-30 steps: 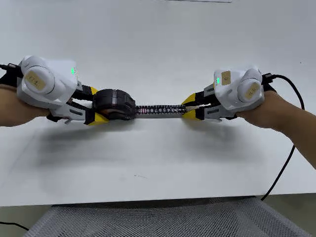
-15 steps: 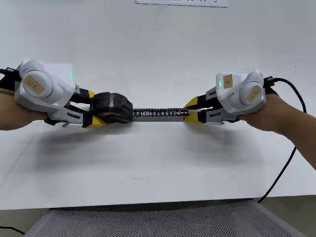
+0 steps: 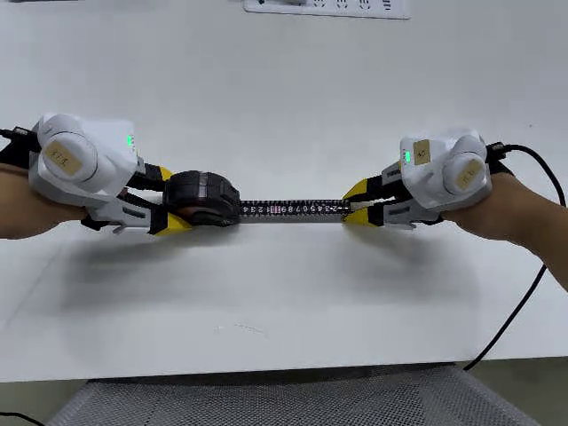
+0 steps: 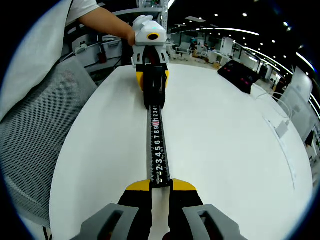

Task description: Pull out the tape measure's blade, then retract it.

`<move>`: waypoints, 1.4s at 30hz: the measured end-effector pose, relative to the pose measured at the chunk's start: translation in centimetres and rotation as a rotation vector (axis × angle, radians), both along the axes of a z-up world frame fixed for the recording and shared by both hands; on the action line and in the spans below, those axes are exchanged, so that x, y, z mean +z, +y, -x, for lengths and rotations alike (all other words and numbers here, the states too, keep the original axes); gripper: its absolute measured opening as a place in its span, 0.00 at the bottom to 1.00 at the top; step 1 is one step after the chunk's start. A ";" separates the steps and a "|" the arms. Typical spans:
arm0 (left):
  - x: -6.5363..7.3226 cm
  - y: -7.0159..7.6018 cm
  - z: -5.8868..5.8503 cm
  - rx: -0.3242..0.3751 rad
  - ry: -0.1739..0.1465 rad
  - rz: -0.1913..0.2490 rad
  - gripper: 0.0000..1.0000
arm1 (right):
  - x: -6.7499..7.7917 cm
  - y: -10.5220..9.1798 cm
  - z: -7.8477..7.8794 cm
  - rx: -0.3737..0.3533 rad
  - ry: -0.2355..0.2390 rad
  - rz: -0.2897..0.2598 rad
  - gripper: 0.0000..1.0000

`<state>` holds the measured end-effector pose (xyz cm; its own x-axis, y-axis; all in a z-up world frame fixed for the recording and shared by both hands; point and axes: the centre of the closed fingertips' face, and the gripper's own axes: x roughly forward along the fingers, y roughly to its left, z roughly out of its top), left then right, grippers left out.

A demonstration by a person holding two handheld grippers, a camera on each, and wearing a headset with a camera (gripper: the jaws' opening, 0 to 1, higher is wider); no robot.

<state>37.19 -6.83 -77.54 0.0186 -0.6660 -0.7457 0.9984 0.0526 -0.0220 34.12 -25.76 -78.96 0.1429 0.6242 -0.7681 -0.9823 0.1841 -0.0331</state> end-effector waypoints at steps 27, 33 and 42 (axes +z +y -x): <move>0.1 0.0 0.1 -0.005 -0.001 -0.002 0.26 | -0.1 -3.5 0.2 -0.015 0.002 0.055 0.07; 0.1 0.0 0.1 -0.006 -0.002 -0.004 0.26 | 0.1 -4.3 0.3 -0.020 0.001 0.070 0.07; 0.1 -0.1 0.1 -0.004 -0.004 -0.005 0.26 | 0.2 -5.1 0.5 -0.024 0.000 0.083 0.07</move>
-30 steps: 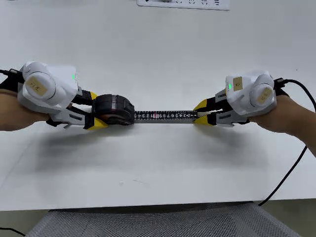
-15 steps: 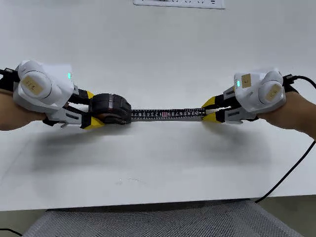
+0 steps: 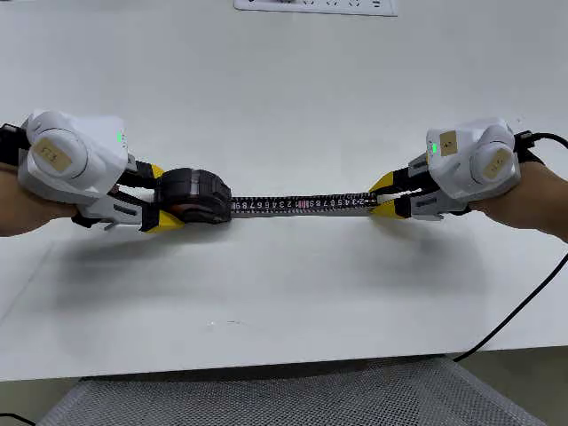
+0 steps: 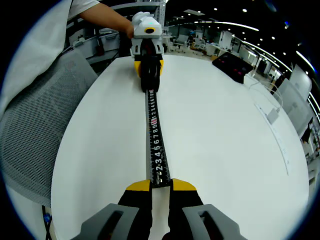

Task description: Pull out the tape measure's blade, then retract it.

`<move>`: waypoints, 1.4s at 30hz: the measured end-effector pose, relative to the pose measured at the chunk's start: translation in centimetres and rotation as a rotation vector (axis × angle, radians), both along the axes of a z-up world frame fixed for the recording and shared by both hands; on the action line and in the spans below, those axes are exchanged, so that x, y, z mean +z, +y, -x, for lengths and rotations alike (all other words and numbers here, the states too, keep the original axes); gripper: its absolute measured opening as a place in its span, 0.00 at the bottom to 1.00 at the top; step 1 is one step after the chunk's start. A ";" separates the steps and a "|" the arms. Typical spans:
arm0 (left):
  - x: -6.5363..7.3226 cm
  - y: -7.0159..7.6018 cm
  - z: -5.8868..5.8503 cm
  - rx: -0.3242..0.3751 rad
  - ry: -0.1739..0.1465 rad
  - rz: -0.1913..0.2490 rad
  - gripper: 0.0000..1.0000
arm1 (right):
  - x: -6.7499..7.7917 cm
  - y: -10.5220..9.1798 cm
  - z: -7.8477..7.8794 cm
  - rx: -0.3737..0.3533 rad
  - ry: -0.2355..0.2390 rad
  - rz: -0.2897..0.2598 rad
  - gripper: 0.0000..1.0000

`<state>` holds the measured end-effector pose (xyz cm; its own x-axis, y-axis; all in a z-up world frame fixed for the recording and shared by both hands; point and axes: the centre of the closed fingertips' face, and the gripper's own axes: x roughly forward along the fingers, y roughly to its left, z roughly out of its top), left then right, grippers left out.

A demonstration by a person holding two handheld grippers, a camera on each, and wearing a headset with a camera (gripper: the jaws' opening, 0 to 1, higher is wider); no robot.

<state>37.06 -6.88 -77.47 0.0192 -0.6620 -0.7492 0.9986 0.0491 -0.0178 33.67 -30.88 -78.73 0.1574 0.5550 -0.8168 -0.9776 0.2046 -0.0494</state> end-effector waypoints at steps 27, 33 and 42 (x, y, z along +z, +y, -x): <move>0.0 0.0 0.0 -0.005 0.000 -0.007 0.26 | 0.0 -3.2 0.7 -0.018 0.015 0.039 0.07; 0.0 0.0 0.0 -0.004 -0.001 -0.008 0.26 | 0.0 -3.8 0.7 -0.022 0.020 0.046 0.07; 0.0 0.0 0.0 -0.006 0.000 -0.007 0.26 | 0.0 -4.8 0.9 -0.030 0.028 0.058 0.07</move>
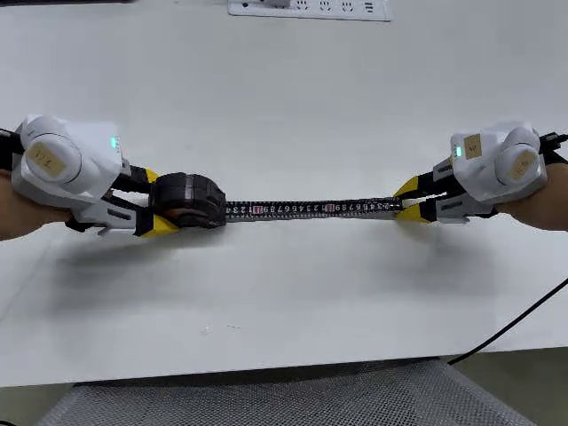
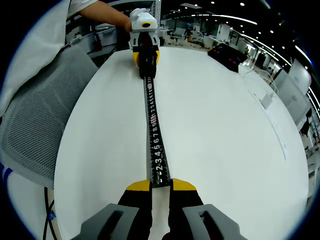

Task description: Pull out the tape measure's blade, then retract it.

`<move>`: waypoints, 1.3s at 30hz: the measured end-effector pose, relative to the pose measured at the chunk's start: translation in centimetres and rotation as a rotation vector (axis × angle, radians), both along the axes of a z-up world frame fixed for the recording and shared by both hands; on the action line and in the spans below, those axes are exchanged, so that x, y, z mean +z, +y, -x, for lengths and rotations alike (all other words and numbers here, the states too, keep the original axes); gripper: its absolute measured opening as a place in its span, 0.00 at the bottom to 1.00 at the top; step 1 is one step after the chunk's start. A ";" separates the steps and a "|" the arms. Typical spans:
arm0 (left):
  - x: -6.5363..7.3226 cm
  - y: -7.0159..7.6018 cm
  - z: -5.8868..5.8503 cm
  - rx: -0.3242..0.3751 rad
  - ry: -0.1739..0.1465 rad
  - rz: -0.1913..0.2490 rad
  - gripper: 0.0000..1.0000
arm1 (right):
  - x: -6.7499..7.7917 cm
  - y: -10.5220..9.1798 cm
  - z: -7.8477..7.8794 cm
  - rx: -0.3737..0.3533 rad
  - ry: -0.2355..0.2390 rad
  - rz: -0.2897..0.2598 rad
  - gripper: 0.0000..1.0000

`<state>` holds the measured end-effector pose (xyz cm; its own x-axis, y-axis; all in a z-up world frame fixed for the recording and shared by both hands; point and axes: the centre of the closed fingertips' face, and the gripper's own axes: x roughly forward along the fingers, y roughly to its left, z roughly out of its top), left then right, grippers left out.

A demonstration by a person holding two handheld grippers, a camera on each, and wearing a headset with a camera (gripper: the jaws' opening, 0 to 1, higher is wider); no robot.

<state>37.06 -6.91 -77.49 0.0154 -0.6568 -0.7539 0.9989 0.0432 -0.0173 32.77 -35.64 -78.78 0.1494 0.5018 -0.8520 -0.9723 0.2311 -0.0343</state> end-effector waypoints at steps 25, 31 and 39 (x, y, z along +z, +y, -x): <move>0.1 0.0 0.0 0.043 -0.024 -0.027 0.27 | -0.1 -0.1 0.2 0.006 0.006 0.039 0.10; 0.1 -0.1 0.0 0.047 -0.030 -0.026 0.28 | -0.2 -0.3 0.5 -0.015 0.024 0.041 0.11; 0.1 -0.1 0.2 0.057 -0.011 -0.026 0.37 | -0.2 0.1 0.4 -0.033 0.030 0.033 0.17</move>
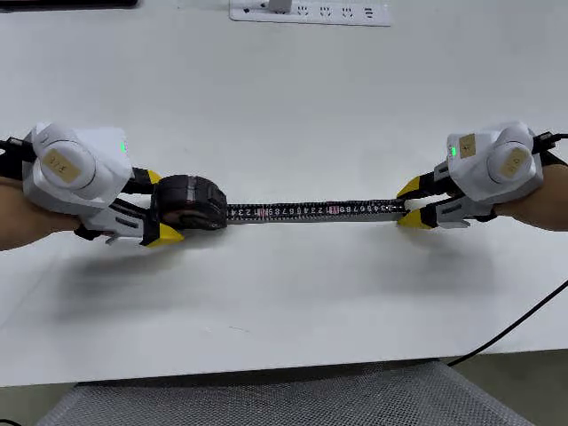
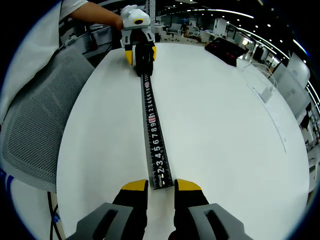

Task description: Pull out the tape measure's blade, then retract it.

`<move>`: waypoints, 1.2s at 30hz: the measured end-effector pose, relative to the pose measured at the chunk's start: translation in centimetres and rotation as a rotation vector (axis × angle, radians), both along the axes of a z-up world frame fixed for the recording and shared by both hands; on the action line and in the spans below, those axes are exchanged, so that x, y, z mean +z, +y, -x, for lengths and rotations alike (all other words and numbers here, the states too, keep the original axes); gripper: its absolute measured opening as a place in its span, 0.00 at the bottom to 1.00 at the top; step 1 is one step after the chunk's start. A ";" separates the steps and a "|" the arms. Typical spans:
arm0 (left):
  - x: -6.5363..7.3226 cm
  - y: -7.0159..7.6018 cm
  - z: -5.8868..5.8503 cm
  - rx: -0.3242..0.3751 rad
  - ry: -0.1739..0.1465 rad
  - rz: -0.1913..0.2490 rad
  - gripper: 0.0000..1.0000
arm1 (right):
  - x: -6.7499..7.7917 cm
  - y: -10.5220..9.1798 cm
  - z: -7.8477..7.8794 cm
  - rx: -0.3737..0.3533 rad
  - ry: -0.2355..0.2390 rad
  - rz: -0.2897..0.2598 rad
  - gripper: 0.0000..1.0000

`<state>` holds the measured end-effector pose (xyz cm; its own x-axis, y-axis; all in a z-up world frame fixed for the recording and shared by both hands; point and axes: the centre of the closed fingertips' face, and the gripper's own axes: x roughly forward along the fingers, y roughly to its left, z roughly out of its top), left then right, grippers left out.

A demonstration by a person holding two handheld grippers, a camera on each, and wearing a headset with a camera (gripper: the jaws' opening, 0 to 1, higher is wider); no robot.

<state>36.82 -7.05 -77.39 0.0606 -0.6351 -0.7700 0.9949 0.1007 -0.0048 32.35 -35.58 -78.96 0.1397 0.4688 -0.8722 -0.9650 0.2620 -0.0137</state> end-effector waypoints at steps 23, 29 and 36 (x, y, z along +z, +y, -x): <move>2.6 0.6 -0.5 0.205 0.024 0.171 0.50 | 2.1 3.6 -0.9 -0.220 0.005 -0.184 0.37; 3.0 1.3 -0.3 0.269 0.008 0.203 0.53 | 2.2 4.0 -0.8 -0.291 -0.008 -0.212 0.43; 3.5 2.0 -0.1 0.351 -0.015 0.247 0.54 | 2.4 5.0 0.1 -0.339 -0.044 -0.235 0.45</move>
<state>36.94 -5.02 -73.86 0.3162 -0.7388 -0.5951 0.9005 0.4311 -0.0567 32.28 -30.56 -76.52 0.3554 0.5753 -0.7367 -0.8232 0.5660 0.0448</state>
